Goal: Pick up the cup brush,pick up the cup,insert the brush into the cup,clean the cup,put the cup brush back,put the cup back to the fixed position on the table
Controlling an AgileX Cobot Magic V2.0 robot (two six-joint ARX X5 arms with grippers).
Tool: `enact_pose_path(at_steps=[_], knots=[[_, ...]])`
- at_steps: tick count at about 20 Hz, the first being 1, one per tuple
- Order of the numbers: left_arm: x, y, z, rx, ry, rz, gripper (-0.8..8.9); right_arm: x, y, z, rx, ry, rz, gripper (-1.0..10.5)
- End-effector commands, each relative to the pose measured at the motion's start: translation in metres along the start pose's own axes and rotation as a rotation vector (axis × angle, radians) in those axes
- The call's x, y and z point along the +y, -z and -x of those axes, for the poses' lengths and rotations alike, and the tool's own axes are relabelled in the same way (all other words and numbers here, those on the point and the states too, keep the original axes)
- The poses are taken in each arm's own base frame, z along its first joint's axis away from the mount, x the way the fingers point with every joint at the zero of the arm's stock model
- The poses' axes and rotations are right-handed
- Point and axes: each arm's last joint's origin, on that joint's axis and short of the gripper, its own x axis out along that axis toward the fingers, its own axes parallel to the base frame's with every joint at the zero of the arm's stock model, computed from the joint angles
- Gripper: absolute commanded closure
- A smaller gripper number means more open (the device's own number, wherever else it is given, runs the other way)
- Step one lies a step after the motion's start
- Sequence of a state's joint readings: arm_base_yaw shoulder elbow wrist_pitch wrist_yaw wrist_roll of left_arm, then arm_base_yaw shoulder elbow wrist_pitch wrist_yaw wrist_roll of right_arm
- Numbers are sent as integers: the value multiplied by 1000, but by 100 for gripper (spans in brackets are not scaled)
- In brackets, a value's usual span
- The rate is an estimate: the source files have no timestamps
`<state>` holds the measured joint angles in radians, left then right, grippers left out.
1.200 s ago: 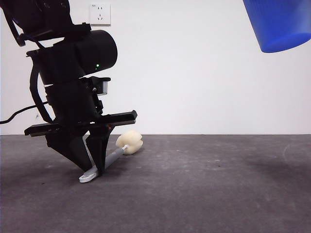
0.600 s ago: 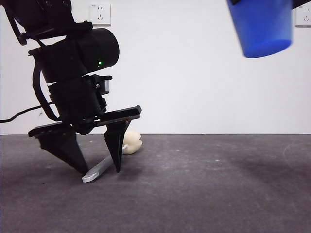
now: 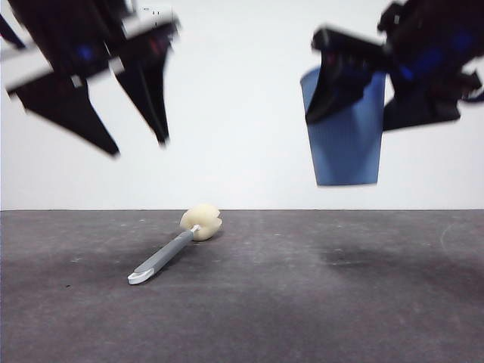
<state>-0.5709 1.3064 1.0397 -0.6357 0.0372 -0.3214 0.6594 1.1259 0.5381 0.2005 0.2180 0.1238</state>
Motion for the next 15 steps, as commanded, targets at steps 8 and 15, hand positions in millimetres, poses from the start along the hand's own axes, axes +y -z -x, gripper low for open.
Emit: enact_pose_path(at_steps=[8, 15], knots=[[4, 26, 86, -124, 65, -49, 491, -32, 41, -68, 9, -6, -45, 959], [4, 29, 90, -124, 66, -49, 491, -35, 55, -86, -23, -6, -7, 959]])
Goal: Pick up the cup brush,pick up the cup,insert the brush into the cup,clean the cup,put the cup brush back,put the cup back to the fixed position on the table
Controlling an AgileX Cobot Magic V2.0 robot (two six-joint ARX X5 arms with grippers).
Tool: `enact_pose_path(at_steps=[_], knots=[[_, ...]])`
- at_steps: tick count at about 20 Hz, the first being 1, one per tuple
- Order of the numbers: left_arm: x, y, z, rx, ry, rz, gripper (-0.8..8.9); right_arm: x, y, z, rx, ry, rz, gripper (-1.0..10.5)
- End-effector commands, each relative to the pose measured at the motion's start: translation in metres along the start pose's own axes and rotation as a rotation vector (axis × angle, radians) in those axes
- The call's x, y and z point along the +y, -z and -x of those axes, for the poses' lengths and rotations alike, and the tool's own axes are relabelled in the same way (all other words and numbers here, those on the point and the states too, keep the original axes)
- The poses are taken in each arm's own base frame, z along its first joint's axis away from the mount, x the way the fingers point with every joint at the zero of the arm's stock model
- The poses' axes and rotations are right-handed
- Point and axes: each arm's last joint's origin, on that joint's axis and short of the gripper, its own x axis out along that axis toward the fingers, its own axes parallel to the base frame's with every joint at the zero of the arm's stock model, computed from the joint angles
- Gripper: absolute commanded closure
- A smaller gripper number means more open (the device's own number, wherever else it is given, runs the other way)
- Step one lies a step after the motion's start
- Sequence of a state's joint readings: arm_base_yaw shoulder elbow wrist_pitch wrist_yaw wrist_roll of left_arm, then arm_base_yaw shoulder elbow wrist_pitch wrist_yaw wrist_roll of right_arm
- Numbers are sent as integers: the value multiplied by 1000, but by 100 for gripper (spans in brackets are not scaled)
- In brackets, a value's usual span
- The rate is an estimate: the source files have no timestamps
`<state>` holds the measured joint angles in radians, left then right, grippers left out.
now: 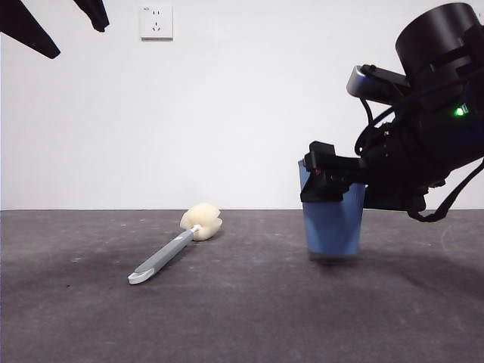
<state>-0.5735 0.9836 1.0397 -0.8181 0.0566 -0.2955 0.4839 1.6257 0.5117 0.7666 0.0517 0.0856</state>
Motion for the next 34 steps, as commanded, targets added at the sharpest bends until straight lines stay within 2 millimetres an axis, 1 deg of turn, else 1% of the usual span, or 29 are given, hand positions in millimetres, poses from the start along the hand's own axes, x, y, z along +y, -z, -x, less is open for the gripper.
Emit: enact_pose_path(at_steps=[1, 4, 7, 8, 9, 10, 12, 14, 16, 18, 21, 24, 27, 30, 32, 34], knots=[[0, 1, -1, 3, 4, -14, 491, -2, 8, -3, 18, -3, 29, 959], [-1, 1, -1, 4, 5, -14, 491, -5, 17, -9, 47, -11, 30, 959], [-2, 2, -1, 6, 9, -21, 491, -4, 20, -10, 62, -34, 30, 959], [-3, 2, -1, 6, 10, -23, 491, -3, 20, -10, 62, -38, 31, 943], [-3, 2, -1, 6, 10, -23, 491, -2, 21, -9, 68, -38, 30, 903], [-3, 2, -1, 7, 9, -23, 491, -1, 22, -9, 82, -40, 31, 835], [-3, 2, -1, 7, 10, -23, 491, -1, 26, -9, 121, -38, 20, 655], [-3, 2, -1, 7, 10, -23, 491, -2, 28, -8, 152, -34, 11, 546], [-3, 2, -1, 7, 10, -23, 491, -2, 26, -6, 162, -33, 10, 496], [-3, 2, -1, 11, 10, -23, 491, -1, 19, -1, 142, -34, 11, 496], [-2, 4, -1, 30, 4, -22, 491, -1, 2, 8, 87, -37, 9, 496], [-2, 4, -1, 32, 3, -22, 491, 0, -14, 23, 69, -39, 16, 496], [-2, 5, -1, 38, 2, -23, 491, 1, -29, 49, 96, -40, 11, 496], [-1, 8, -1, 69, -1, -68, 496, 6, -37, 87, 187, -70, -20, 501], [0, 10, 0, 96, -6, -106, 500, 12, -44, 116, 260, -141, -28, 504], [0, 12, 0, 118, 3, -142, 500, 17, -53, 141, 322, -172, -29, 505]])
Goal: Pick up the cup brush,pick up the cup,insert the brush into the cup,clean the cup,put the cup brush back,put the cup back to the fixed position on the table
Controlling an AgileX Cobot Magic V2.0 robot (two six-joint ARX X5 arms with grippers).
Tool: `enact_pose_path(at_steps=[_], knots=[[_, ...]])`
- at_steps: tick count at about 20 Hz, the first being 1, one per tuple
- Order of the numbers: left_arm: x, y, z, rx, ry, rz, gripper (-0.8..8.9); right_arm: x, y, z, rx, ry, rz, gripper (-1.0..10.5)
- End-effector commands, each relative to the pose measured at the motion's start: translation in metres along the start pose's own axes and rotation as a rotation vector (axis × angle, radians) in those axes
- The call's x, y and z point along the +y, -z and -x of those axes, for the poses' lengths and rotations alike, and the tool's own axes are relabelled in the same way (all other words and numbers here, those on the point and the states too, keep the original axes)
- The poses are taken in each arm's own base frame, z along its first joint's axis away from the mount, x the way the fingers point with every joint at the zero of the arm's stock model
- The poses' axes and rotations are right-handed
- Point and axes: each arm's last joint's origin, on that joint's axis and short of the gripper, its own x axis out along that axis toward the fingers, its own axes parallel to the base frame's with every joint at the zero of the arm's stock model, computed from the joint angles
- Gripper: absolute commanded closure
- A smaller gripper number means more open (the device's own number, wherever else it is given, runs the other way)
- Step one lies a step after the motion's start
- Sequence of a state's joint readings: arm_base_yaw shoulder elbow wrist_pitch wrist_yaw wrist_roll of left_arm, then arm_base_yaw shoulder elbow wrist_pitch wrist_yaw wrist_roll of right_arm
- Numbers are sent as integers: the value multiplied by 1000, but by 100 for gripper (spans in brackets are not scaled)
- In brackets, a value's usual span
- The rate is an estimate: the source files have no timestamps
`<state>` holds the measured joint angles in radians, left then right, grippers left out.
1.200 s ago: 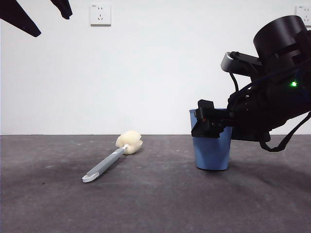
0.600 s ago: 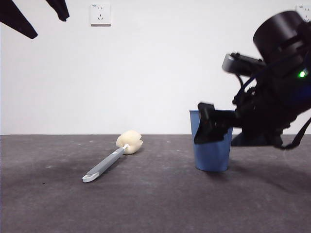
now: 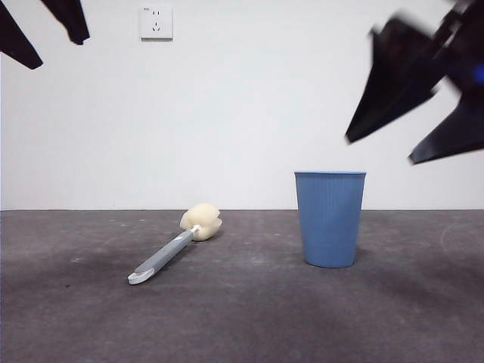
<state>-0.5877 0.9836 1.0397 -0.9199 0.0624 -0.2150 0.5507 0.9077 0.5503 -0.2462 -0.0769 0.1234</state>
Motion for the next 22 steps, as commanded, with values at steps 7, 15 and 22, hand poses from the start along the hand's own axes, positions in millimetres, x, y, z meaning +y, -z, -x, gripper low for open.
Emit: enact_pose_path(at_steps=[7, 15, 22], knots=[[-4, 4, 0, 49, 160, -113, 640, 29, -30, 83, 141, -122, -31, 693], [-5, 4, 0, 54, 172, -133, 816, 31, -25, 89, 234, -156, -54, 946], [-5, 4, 0, 52, 171, -132, 816, 30, -25, 88, 232, -137, -71, 946]])
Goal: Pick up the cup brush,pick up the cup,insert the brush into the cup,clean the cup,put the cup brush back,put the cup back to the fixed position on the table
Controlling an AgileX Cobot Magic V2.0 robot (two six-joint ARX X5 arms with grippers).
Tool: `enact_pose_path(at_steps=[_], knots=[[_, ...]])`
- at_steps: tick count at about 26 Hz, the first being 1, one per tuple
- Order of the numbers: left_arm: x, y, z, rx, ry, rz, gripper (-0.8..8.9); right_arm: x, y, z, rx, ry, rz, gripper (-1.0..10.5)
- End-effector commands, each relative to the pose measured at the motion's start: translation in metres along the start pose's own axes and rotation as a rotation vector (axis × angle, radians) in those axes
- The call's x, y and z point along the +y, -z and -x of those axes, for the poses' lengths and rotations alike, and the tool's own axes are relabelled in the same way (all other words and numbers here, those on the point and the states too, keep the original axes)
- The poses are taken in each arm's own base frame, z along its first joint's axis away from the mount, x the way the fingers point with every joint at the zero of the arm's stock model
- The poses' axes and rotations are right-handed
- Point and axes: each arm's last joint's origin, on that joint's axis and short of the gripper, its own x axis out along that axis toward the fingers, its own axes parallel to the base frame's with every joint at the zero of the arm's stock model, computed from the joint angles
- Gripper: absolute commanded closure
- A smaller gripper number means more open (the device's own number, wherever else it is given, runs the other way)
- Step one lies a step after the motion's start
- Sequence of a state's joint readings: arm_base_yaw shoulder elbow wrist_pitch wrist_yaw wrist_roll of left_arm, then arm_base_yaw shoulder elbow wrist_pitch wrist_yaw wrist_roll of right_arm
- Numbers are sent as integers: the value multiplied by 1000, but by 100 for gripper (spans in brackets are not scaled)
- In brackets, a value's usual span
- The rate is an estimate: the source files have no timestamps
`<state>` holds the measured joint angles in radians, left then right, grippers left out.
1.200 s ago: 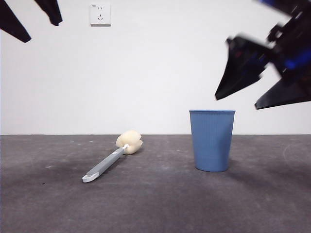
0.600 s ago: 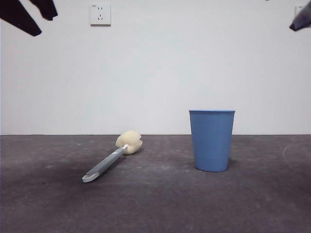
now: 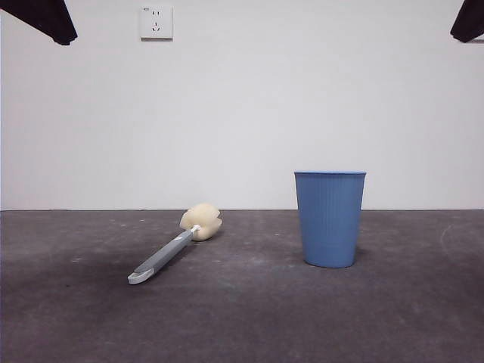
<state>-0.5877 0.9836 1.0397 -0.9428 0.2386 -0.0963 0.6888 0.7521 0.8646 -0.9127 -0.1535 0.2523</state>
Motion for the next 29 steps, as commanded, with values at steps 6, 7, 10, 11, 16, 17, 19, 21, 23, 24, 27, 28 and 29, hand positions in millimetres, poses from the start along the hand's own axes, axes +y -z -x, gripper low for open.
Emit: enact_pose_path(at_steps=[6, 7, 10, 11, 16, 17, 19, 21, 23, 24, 27, 28, 29], knots=[[-1, 0, 2, -29, -5, -27, 816, 0, 0, 0, -5, 2, -9, 946], [-1, -1, 5, -55, -20, -33, 816, 0, 0, 0, -5, 2, -9, 946], [5, -10, 23, -253, -94, -134, 816, 0, 0, 0, -5, 2, -9, 946], [8, -15, 34, -366, -126, -166, 816, 0, 0, 0, -5, 2, -10, 946], [31, 0, 84, -889, -382, -181, 816, 0, 0, 0, -5, 2, -10, 946], [35, 11, 85, -953, -435, -183, 816, 0, 0, 0, -5, 2, -10, 946], [44, 39, 76, -1028, -537, -169, 816, 0, 0, 0, -4, 2, -10, 946], [52, 62, 61, -1040, -615, -135, 816, 0, 0, 0, -5, 2, -10, 946], [58, 80, 45, -1032, -648, -114, 816, 0, 0, 0, -5, 2, -10, 946], [62, 89, 36, -1024, -661, -102, 816, 0, 0, 0, -5, 2, -10, 946], [69, 113, 12, -996, -675, -77, 816, 0, 0, 0, -5, 2, -10, 946], [72, 120, 5, -987, -678, -69, 816, 0, 0, 0, -4, 2, -10, 946], [74, 125, -1, -979, -679, -62, 816, 0, 0, 0, -4, 2, -10, 946]])
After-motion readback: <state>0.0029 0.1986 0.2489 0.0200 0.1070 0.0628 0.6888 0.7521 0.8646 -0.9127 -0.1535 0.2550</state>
